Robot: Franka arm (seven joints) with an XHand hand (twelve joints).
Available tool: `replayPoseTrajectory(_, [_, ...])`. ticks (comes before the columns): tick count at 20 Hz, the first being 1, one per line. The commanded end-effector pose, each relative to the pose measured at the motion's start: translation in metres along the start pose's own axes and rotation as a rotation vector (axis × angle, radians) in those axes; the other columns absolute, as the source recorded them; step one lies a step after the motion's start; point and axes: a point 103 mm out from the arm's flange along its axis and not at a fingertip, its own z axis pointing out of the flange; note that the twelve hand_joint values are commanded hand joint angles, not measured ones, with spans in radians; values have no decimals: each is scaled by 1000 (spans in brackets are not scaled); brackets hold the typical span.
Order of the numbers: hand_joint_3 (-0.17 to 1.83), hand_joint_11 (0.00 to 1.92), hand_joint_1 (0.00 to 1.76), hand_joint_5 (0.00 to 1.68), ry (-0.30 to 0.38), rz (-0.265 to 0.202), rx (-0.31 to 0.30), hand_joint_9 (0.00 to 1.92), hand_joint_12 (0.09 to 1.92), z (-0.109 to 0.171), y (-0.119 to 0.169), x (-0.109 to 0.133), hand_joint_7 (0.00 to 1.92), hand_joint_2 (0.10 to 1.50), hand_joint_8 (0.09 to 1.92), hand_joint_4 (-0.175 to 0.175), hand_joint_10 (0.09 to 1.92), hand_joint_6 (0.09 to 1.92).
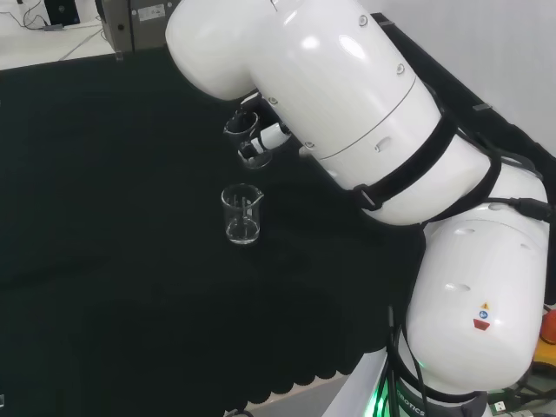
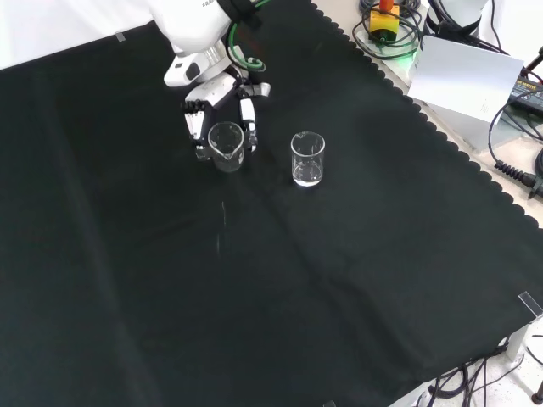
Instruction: Place the beaker back on the table.
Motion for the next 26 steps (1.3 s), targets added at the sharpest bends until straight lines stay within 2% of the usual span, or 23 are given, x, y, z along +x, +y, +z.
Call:
replayPoseTrajectory(1, [-175, 1215, 1289, 1067, 35, -25, 13, 1432, 858, 18, 10, -2, 1355, 1092, 525, -95, 696, 865])
replayPoseTrajectory(16, [-175, 1212, 1290, 1079, 67, -19, -5, 1429, 844, 37, 18, -10, 1364, 1088, 510, -93, 676, 844])
replayPoseTrajectory(26, [-175, 1222, 1293, 1108, 67, -9, 2, 1450, 796, 46, 16, -22, 1412, 1076, 398, -81, 596, 807])
